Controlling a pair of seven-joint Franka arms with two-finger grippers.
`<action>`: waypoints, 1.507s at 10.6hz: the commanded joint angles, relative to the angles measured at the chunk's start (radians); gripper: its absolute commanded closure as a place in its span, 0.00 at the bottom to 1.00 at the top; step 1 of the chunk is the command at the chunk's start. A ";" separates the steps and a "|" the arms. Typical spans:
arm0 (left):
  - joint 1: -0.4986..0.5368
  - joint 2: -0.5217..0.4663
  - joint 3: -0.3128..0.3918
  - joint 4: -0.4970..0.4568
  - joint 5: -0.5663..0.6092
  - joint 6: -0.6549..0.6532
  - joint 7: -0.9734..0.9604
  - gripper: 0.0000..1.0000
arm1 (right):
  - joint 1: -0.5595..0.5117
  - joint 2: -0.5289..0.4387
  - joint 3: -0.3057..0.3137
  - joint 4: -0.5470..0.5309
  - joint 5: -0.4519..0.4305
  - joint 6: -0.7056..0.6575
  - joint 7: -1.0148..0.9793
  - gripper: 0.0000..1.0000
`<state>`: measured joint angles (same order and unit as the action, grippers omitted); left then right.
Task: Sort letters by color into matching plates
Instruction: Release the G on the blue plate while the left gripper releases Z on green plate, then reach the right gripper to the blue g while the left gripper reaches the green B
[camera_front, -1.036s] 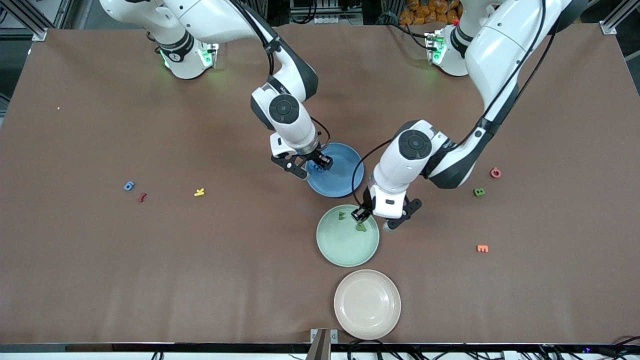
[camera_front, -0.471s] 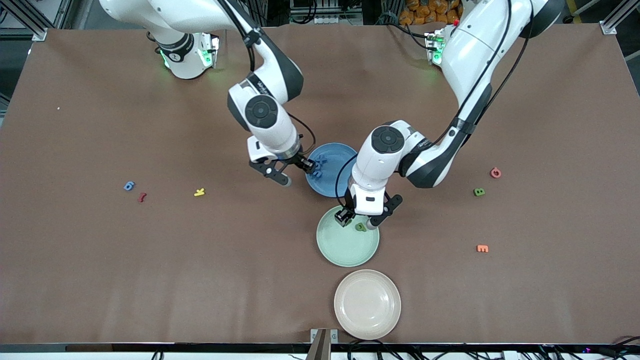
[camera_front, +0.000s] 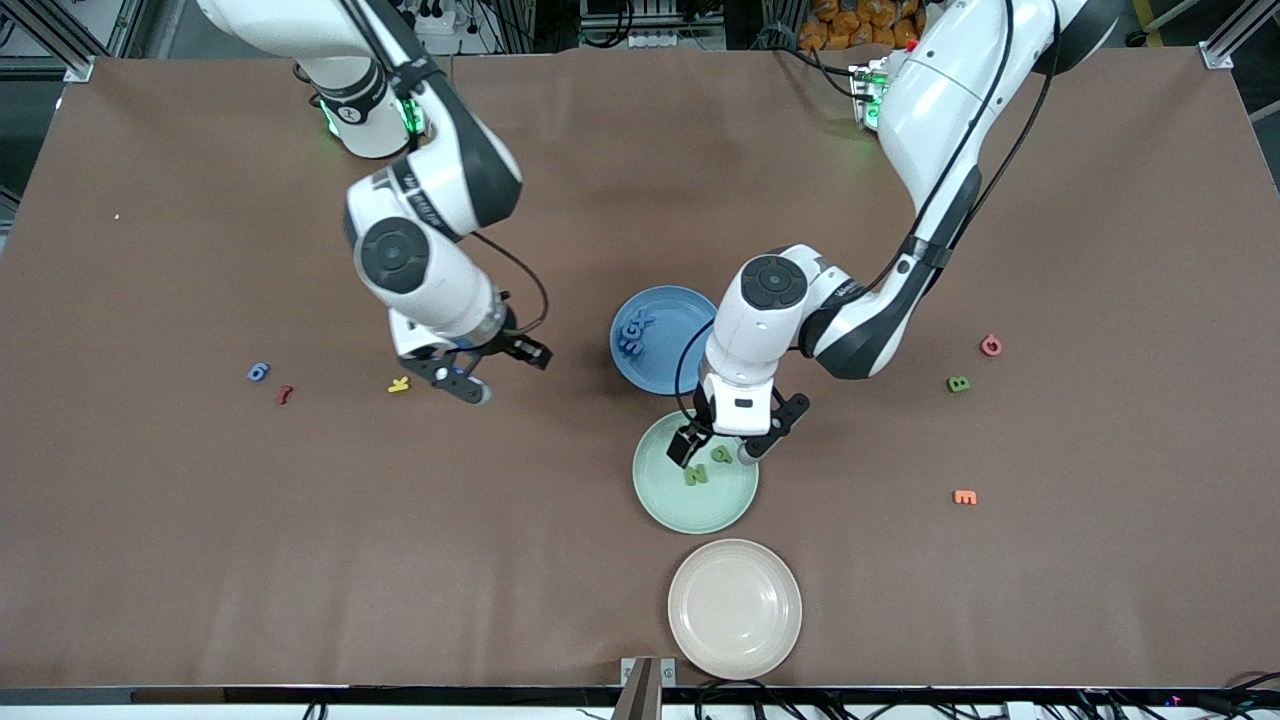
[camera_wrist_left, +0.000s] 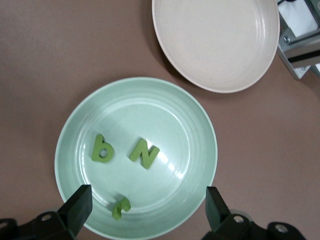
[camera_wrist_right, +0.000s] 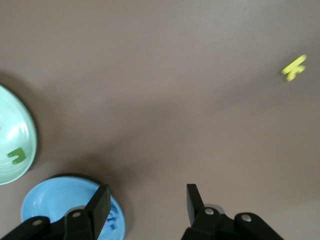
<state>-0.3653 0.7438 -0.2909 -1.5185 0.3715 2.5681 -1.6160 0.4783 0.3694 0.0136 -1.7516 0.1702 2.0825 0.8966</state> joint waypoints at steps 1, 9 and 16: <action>0.044 0.003 0.006 -0.026 0.029 -0.003 0.054 0.00 | -0.131 -0.130 0.017 -0.164 -0.001 -0.029 -0.187 0.30; 0.279 -0.145 0.003 -0.320 0.030 -0.006 0.546 0.00 | -0.345 -0.265 -0.065 -0.411 -0.093 -0.006 -0.603 0.30; 0.506 -0.228 -0.004 -0.506 0.030 -0.006 1.022 0.00 | -0.346 -0.254 -0.302 -0.574 -0.097 0.253 -1.154 0.34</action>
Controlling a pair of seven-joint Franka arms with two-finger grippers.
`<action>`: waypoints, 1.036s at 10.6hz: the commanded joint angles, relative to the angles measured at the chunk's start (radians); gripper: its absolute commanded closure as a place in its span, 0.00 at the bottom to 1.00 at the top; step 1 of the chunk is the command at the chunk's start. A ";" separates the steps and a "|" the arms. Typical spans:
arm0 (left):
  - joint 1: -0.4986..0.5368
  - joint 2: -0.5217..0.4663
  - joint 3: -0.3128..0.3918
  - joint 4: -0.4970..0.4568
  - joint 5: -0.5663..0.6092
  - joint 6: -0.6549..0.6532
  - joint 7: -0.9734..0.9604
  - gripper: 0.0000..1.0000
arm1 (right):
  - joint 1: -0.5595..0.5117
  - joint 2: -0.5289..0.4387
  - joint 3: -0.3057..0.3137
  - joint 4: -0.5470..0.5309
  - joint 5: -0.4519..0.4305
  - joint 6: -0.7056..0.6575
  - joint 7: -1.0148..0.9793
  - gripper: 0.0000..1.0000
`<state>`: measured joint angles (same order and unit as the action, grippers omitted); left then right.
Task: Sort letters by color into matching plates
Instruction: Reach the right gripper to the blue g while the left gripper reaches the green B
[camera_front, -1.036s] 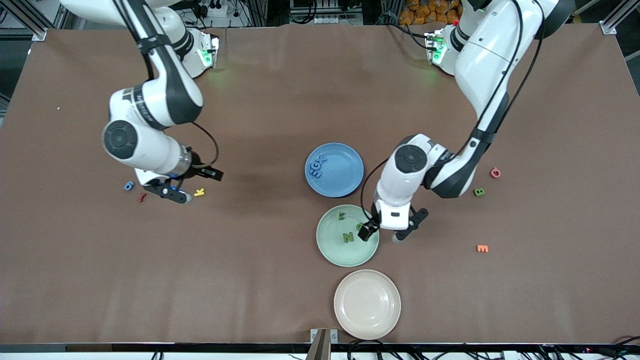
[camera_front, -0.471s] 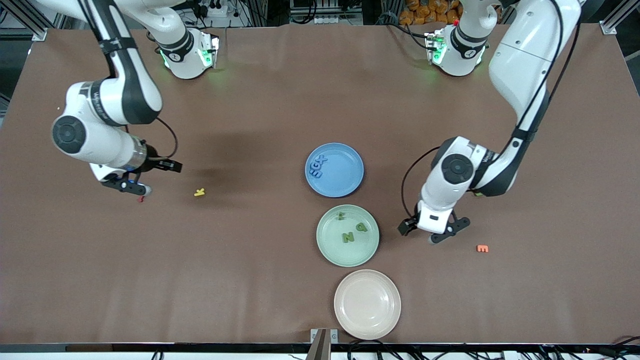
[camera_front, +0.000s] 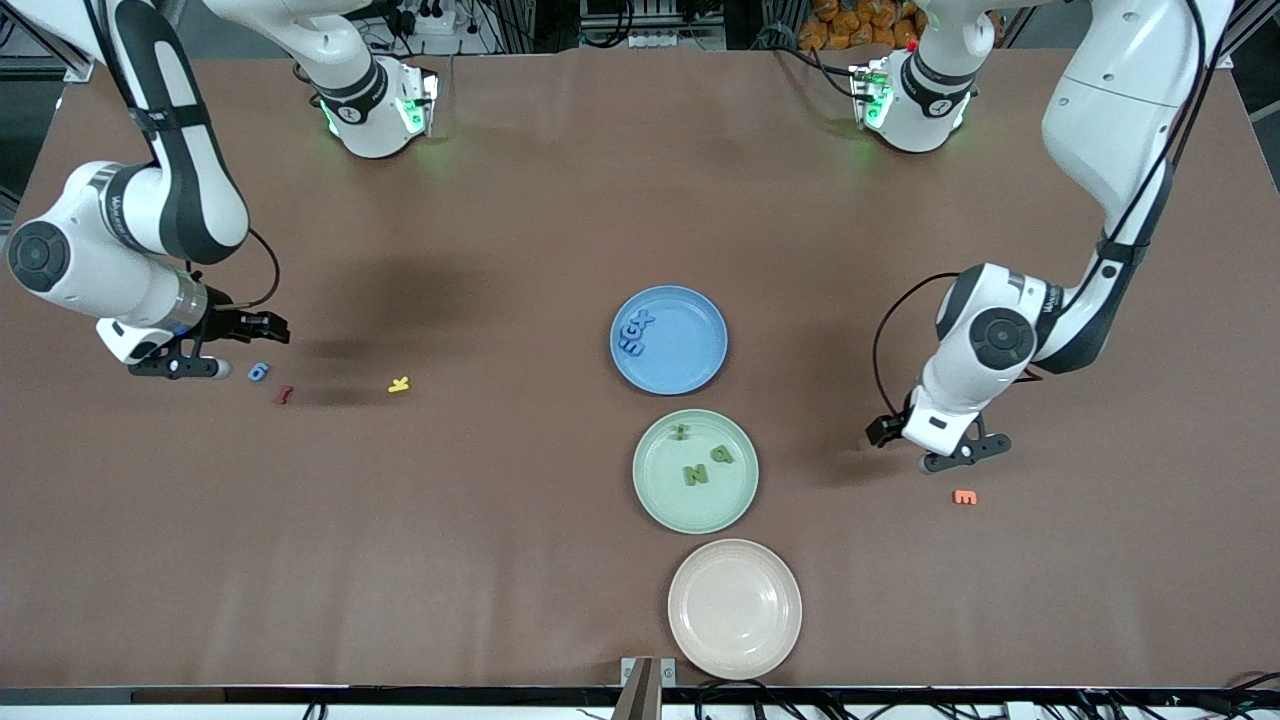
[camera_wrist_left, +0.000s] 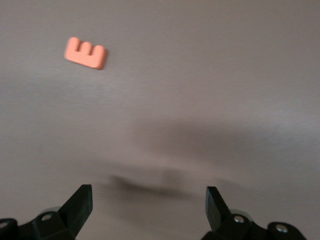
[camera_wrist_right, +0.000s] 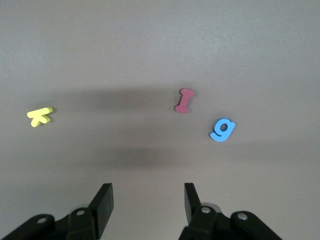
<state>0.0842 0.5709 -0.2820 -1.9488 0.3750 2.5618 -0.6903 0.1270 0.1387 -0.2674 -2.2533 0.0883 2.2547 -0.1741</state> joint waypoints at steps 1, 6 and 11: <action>0.083 -0.065 -0.013 -0.097 0.025 0.000 0.153 0.00 | 0.005 -0.024 -0.042 -0.087 -0.015 0.098 -0.138 0.34; 0.158 -0.135 -0.014 -0.215 0.027 0.004 0.190 0.00 | -0.030 -0.007 -0.116 -0.187 -0.018 0.267 -0.562 0.34; 0.328 -0.145 -0.103 -0.334 0.016 0.176 0.186 0.00 | -0.043 0.025 -0.118 -0.256 -0.016 0.388 -0.809 0.34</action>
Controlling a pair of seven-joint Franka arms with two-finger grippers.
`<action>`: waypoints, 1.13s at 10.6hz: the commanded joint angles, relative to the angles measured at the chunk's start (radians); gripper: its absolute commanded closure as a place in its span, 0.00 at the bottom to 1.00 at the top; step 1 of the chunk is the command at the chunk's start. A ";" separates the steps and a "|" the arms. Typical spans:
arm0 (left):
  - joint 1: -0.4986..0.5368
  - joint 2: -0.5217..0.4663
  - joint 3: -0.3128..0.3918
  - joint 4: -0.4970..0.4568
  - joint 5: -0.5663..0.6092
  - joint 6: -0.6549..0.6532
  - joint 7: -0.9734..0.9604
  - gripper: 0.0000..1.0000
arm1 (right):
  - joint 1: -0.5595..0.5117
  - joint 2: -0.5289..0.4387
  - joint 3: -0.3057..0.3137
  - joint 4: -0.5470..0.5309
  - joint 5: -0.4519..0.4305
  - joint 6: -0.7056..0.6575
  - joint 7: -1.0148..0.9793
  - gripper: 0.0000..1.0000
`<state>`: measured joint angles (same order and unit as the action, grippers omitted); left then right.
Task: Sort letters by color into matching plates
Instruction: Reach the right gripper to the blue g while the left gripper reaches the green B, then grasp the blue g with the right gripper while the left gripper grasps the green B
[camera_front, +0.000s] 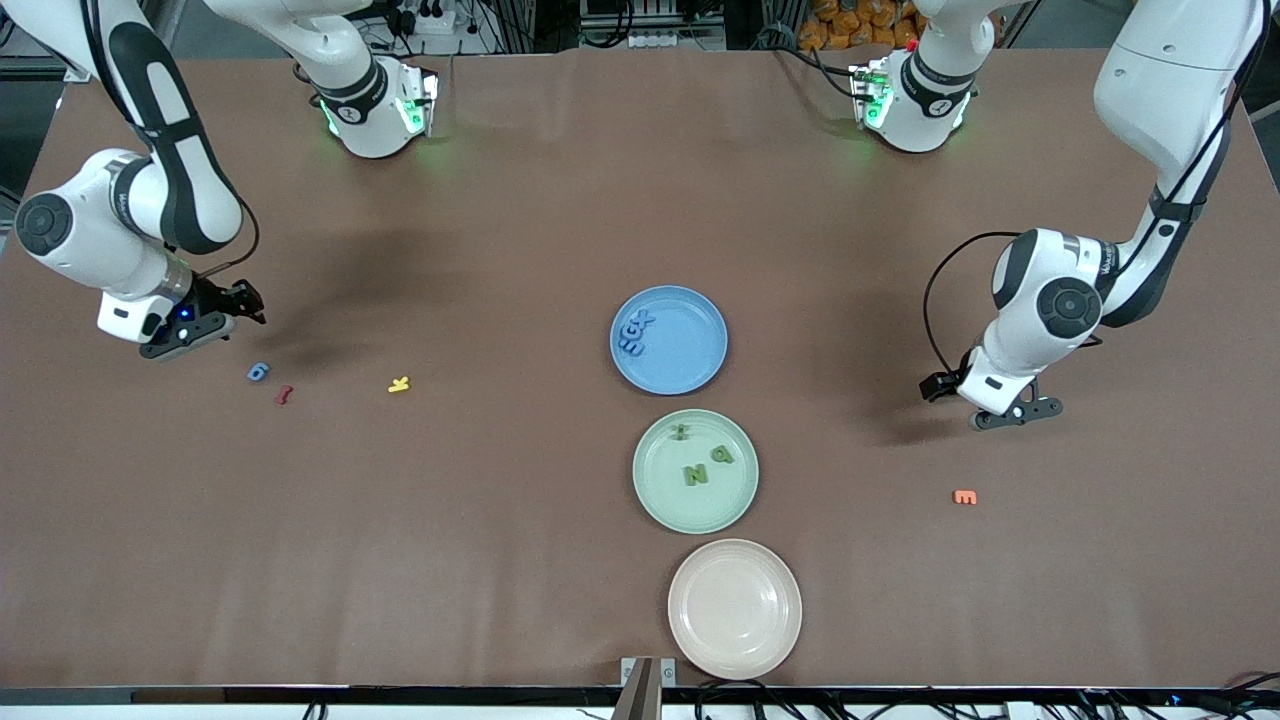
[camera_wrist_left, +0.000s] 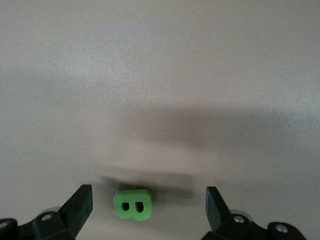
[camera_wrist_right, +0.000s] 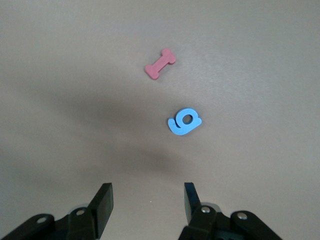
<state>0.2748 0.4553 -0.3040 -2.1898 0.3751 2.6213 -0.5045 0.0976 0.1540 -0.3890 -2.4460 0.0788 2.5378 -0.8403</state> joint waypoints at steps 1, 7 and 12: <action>0.161 -0.026 -0.098 -0.096 0.015 0.120 -0.003 0.00 | -0.013 0.036 0.004 -0.064 -0.007 0.139 -0.239 0.34; 0.147 0.014 -0.096 -0.085 0.018 0.083 -0.147 0.00 | -0.009 0.076 0.004 -0.027 0.055 0.176 -0.276 0.33; 0.138 0.014 -0.092 -0.059 0.034 -0.007 -0.146 0.00 | 0.025 0.117 0.007 0.008 0.055 0.237 -0.356 0.32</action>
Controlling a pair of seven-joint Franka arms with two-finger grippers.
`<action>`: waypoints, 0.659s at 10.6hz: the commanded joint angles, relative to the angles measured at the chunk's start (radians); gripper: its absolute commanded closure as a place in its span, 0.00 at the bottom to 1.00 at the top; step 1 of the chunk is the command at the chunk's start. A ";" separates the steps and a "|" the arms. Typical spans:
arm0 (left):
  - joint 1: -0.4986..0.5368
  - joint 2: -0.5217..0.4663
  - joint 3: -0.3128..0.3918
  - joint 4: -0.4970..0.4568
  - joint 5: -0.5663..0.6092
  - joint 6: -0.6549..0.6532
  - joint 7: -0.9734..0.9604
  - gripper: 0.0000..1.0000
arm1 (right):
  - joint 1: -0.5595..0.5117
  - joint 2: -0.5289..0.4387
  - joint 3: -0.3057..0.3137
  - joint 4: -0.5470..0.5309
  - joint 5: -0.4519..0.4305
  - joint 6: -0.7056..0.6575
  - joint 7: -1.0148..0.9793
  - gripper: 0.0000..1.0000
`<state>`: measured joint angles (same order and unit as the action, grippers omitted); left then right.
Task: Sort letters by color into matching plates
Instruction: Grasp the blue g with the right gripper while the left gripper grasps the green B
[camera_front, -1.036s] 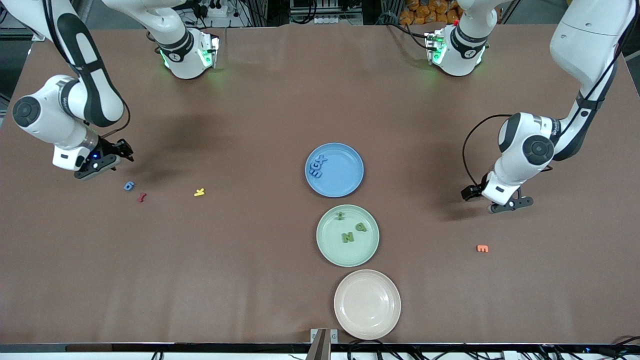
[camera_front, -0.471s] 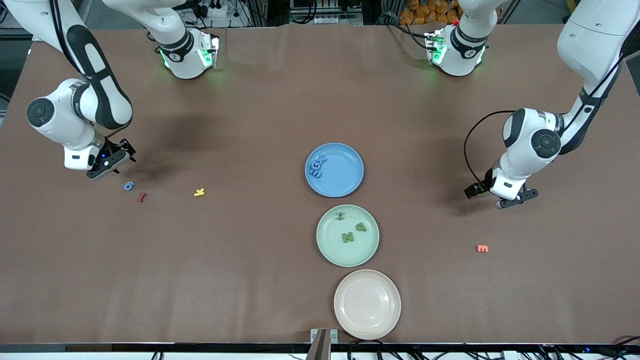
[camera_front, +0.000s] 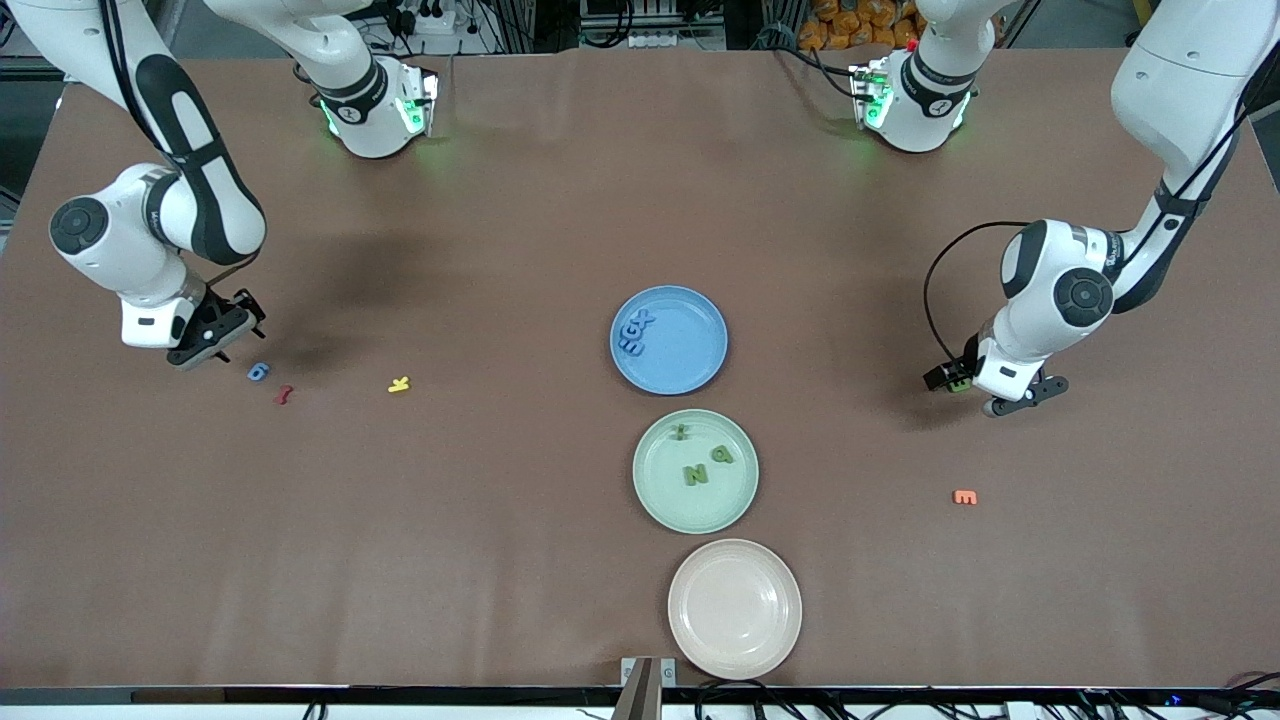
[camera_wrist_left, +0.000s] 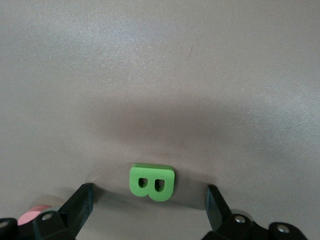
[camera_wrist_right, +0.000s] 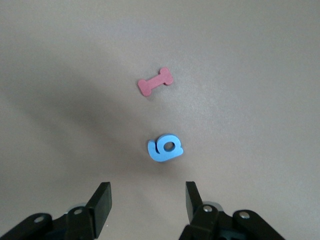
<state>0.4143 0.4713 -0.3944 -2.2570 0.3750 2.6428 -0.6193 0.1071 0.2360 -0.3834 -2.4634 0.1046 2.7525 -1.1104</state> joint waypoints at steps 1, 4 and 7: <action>-0.003 -0.002 -0.001 0.014 0.035 -0.029 -0.031 0.00 | 0.017 0.040 0.003 0.030 0.030 0.023 -0.104 0.31; -0.008 0.000 -0.003 0.033 0.035 -0.029 -0.031 0.00 | 0.020 0.055 0.003 0.037 0.029 0.023 -0.138 0.29; -0.008 0.026 -0.003 0.057 0.035 -0.029 -0.031 0.00 | 0.022 0.084 0.003 0.052 0.044 0.023 -0.189 0.24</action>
<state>0.4088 0.4731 -0.3944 -2.2299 0.3750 2.6314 -0.6193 0.1249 0.2830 -0.3805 -2.4362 0.1160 2.7594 -1.2448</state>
